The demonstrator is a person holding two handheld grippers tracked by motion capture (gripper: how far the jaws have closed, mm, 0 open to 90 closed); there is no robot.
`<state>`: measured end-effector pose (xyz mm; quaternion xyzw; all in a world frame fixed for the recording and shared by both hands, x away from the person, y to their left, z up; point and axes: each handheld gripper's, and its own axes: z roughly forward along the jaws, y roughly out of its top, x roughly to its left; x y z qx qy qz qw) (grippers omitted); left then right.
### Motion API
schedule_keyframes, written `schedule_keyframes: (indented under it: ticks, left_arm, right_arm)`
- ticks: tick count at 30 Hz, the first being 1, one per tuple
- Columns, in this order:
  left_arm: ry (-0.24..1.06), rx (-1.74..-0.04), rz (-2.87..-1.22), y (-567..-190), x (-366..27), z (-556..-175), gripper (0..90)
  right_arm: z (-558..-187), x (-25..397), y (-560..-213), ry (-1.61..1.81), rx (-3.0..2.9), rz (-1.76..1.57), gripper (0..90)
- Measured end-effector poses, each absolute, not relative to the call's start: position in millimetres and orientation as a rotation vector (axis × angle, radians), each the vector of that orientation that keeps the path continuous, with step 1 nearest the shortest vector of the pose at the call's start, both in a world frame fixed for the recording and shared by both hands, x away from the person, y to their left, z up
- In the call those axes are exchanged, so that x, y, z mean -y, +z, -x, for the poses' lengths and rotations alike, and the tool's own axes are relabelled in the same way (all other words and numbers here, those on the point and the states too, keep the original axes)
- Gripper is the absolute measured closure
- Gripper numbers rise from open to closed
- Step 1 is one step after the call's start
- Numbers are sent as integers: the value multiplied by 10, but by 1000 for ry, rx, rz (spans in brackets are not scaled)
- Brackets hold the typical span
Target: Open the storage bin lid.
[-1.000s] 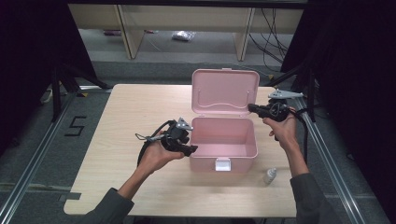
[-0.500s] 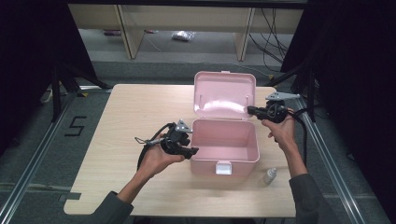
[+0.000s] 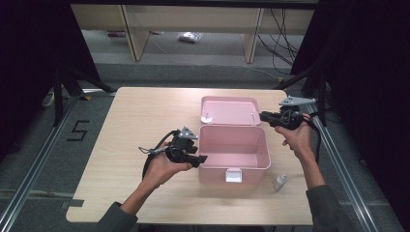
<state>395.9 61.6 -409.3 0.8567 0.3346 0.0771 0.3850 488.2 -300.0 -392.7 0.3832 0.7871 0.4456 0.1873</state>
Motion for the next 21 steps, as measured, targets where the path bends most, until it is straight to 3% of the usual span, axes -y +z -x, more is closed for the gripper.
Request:
schedule_keyframes:
  ticks: [9, 21]
  left_arm:
    - [201, -859, -2173, -4101, -621, -3951, 509]
    - [213, -852, -2184, -4092, -618, -3940, 521]
  right_arm:
    - [-4477, 3197, -3794, 1150, -2246, -1111, 609]
    - [-3922, 3301, -3845, 1081, -2304, -1141, 512]
